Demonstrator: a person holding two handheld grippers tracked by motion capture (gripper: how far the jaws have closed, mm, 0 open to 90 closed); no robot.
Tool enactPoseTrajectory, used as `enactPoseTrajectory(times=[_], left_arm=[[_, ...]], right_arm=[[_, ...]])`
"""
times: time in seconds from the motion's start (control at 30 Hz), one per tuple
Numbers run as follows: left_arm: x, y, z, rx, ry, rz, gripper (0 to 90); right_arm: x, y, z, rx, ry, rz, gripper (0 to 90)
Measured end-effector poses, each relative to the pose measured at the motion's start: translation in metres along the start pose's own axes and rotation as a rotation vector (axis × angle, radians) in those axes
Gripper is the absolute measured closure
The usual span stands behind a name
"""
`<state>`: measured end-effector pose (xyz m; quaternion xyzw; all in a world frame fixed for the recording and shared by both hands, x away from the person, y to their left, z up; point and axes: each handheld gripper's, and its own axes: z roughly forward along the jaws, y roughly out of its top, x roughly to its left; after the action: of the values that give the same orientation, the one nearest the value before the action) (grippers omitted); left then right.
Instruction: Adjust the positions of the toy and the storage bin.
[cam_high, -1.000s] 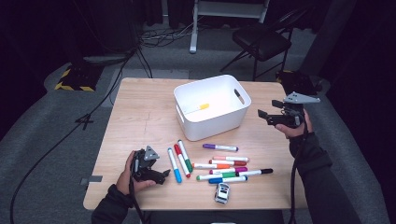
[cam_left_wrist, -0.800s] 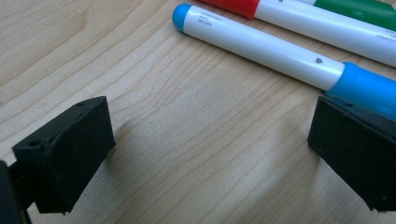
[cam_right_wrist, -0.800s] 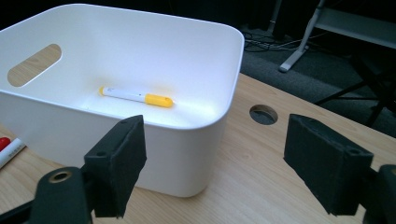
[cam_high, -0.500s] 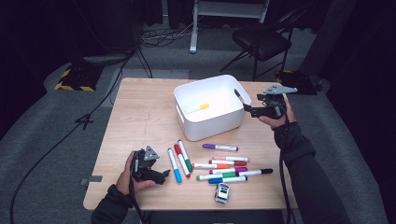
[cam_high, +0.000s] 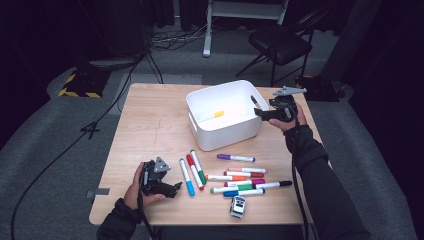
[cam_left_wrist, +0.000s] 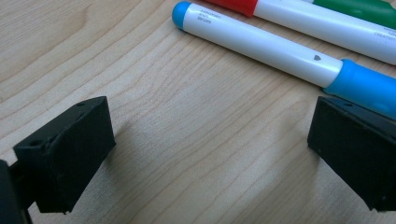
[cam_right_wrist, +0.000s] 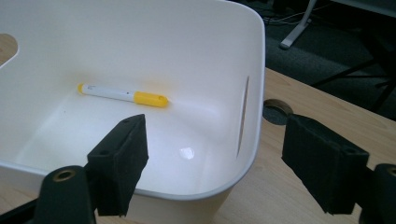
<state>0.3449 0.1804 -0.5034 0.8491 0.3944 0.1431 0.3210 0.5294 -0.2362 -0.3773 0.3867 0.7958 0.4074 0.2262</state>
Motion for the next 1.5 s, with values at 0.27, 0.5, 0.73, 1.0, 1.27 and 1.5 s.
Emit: enactPoseTrajectory(times=[0.27,0.5,0.73,1.0,1.27,1.5], left_arm=[[0.000,0.000,0.000,0.003,-0.003,-0.002,0.8],[0.000,0.000,0.000,0.001,-0.001,-0.003,0.8],[0.000,0.000,0.000,-0.001,0.000,-0.003,0.8],[0.000,0.000,0.000,0.002,-0.001,-0.003,0.8],[0.000,0.000,0.000,0.003,-0.001,-0.004,0.7],[0.000,0.000,0.000,0.003,-0.001,-0.004,0.7]], right_arm=[[-0.003,0.000,0.007,0.045,-0.023,0.010,23.2],[-0.003,-0.002,0.007,0.114,-0.040,0.005,23.8],[-0.001,-0.010,-0.014,0.160,-0.055,0.003,24.0],[-0.005,-0.027,-0.031,0.149,-0.019,0.013,24.1],[0.003,-0.037,-0.042,0.170,-0.034,-0.022,25.8],[0.001,-0.043,-0.057,0.129,-0.013,-0.028,24.2]])
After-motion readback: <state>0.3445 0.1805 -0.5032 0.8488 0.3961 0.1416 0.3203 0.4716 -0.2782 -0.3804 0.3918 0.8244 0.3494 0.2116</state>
